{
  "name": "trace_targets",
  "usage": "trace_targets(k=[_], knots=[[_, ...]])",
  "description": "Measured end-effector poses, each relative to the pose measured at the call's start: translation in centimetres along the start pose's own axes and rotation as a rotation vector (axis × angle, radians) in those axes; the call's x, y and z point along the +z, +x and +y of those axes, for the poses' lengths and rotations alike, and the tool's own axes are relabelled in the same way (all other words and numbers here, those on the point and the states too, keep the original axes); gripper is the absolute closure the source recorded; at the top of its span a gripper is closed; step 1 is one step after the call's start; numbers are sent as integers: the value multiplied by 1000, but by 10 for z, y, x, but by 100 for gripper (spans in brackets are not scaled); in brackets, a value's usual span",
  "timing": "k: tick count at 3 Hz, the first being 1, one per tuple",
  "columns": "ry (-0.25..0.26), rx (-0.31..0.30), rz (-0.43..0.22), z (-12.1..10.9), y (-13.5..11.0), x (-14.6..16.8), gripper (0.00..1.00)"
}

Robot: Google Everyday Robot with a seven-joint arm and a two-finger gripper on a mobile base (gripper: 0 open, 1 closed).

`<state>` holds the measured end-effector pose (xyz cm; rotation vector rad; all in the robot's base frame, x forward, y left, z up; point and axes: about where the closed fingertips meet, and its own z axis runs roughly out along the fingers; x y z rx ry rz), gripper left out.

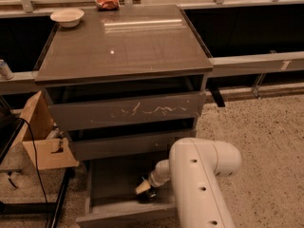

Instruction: Pick redbull can from bottom drawer and place on counter

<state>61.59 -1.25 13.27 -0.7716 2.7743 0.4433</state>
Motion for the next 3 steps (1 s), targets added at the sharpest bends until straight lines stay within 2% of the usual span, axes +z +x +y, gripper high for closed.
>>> trace_targets(k=[1, 2, 3], knots=[[3, 17, -6, -4, -1, 22, 0], [1, 18, -8, -3, -2, 29, 17], [1, 18, -8, -3, -2, 29, 40]])
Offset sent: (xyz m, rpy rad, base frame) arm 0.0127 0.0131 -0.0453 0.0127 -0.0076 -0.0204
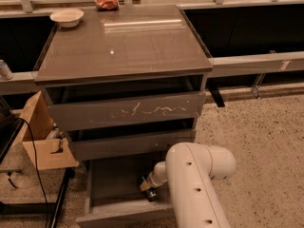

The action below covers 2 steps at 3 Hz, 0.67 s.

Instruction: Pick redbull can from bottom drawer and place on counter

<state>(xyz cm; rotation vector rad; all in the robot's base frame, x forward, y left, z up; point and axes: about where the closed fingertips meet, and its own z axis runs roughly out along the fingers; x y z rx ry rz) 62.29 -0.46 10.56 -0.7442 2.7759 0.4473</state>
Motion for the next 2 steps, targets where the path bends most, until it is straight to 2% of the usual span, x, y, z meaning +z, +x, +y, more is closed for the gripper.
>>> trace_targets(k=[1, 2], knots=[[0, 0, 0, 0, 0, 0, 64], [0, 0, 0, 0, 0, 0, 93]])
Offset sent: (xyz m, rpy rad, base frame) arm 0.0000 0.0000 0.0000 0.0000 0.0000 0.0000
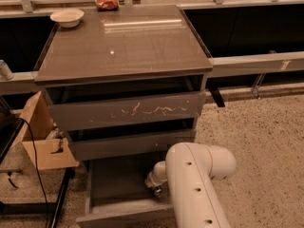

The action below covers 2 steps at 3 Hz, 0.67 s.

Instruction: Pick redbull can from bottom drawer and place on counter

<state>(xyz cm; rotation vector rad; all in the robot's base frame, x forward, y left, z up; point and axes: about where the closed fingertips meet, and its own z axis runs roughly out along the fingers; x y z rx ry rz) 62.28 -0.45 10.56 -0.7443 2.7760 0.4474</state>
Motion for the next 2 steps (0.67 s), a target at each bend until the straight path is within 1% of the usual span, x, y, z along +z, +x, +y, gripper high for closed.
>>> trace_targets(k=[1, 2], knots=[[0, 0, 0, 0, 0, 0, 100], [0, 0, 0, 0, 0, 0, 100]])
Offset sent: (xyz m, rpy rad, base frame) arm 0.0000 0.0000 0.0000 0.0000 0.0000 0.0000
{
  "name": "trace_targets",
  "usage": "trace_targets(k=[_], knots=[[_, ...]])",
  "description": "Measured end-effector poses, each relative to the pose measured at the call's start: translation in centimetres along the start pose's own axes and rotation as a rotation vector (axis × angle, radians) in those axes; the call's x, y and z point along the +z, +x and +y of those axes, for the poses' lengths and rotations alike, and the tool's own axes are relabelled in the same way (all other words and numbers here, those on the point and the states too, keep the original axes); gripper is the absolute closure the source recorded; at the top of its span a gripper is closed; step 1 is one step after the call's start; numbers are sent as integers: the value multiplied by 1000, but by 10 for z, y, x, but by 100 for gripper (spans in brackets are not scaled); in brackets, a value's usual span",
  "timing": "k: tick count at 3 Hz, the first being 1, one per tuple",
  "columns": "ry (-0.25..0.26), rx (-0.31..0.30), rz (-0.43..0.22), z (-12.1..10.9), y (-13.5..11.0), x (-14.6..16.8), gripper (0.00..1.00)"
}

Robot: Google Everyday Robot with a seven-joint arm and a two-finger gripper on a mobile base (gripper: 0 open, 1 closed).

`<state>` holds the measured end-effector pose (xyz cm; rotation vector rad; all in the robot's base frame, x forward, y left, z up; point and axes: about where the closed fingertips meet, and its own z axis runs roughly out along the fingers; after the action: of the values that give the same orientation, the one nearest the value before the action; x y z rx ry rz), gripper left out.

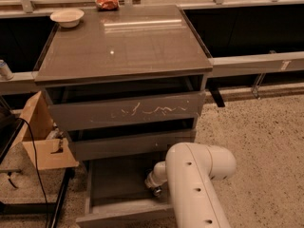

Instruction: Pick redbull can from bottom drawer and place on counter

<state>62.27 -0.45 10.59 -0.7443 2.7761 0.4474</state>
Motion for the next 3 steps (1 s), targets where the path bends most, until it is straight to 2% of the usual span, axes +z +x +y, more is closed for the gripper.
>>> trace_targets(k=[2, 3], knots=[[0, -1, 0, 3, -5, -14, 100], [43, -83, -48, 3, -32, -50, 100]])
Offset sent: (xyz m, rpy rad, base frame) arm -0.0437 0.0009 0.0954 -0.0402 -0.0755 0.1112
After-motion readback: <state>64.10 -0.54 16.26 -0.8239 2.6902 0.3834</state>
